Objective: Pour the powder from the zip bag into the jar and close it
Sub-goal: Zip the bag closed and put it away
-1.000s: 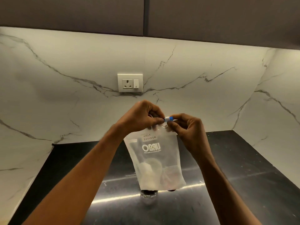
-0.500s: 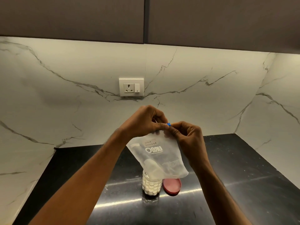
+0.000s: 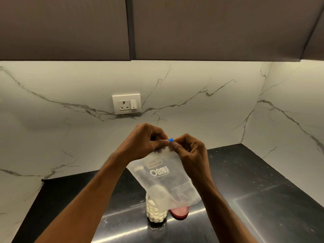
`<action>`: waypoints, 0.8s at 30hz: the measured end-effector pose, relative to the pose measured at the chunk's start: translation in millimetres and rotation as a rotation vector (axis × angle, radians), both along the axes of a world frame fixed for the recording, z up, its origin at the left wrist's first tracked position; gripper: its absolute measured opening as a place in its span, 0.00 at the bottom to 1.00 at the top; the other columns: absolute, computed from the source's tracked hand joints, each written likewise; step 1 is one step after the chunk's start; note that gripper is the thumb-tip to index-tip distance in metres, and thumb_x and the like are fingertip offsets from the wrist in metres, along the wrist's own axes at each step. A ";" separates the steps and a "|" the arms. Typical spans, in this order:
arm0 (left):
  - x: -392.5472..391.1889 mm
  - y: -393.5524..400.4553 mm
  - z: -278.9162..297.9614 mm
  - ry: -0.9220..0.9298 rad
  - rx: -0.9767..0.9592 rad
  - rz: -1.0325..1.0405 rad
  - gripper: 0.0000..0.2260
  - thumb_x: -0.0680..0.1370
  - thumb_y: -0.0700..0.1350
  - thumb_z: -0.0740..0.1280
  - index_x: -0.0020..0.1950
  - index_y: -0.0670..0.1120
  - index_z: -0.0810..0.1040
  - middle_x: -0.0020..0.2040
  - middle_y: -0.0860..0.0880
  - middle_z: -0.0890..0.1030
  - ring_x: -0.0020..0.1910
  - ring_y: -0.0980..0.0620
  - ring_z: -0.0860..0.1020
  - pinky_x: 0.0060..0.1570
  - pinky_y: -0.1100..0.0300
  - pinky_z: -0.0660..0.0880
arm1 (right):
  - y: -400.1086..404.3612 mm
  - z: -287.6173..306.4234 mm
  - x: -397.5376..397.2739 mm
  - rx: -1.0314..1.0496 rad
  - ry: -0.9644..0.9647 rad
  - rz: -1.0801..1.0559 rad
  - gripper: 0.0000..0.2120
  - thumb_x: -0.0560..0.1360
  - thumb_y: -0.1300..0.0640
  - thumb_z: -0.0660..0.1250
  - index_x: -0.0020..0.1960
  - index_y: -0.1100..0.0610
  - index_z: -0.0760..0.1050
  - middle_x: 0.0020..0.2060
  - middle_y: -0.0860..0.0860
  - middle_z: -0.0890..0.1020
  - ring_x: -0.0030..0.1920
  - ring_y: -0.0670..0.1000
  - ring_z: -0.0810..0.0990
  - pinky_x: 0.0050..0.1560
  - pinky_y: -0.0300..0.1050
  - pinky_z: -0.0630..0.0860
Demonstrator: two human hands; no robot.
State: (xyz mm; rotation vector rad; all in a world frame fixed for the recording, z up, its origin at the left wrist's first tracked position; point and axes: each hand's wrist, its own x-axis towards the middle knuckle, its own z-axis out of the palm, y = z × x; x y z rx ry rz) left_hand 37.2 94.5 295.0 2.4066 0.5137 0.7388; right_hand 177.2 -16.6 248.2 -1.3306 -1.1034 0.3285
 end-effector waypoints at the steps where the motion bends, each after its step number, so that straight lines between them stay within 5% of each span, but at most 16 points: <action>1: -1.5 1.4 -0.9 0.004 -0.009 -0.003 0.08 0.74 0.49 0.72 0.49 0.46 0.84 0.39 0.48 0.85 0.37 0.54 0.84 0.41 0.67 0.81 | 0.3 0.3 -0.5 0.001 0.005 -0.004 0.04 0.75 0.59 0.71 0.42 0.58 0.80 0.36 0.52 0.83 0.37 0.51 0.83 0.40 0.52 0.84; 7: -12.7 9.1 -6.9 0.004 -0.088 0.008 0.10 0.71 0.53 0.70 0.47 0.48 0.83 0.38 0.49 0.86 0.37 0.53 0.85 0.42 0.63 0.83 | 1.2 2.2 -0.6 0.021 0.032 -0.014 0.05 0.75 0.60 0.71 0.41 0.59 0.79 0.34 0.50 0.82 0.36 0.47 0.82 0.37 0.42 0.82; 17: -41.6 22.1 -20.1 -0.023 -0.178 0.054 0.10 0.71 0.51 0.72 0.46 0.46 0.85 0.39 0.52 0.87 0.39 0.51 0.86 0.42 0.62 0.83 | -0.7 6.1 3.3 0.045 0.099 0.010 0.05 0.75 0.60 0.70 0.40 0.57 0.79 0.36 0.53 0.83 0.38 0.53 0.83 0.40 0.57 0.83; 24: -54.1 23.0 -22.6 -0.013 -0.186 0.064 0.10 0.71 0.52 0.72 0.46 0.47 0.85 0.39 0.55 0.86 0.38 0.53 0.85 0.43 0.61 0.83 | -1.4 5.3 7.3 0.038 0.110 0.017 0.06 0.75 0.62 0.70 0.39 0.58 0.79 0.36 0.54 0.84 0.38 0.55 0.83 0.41 0.56 0.83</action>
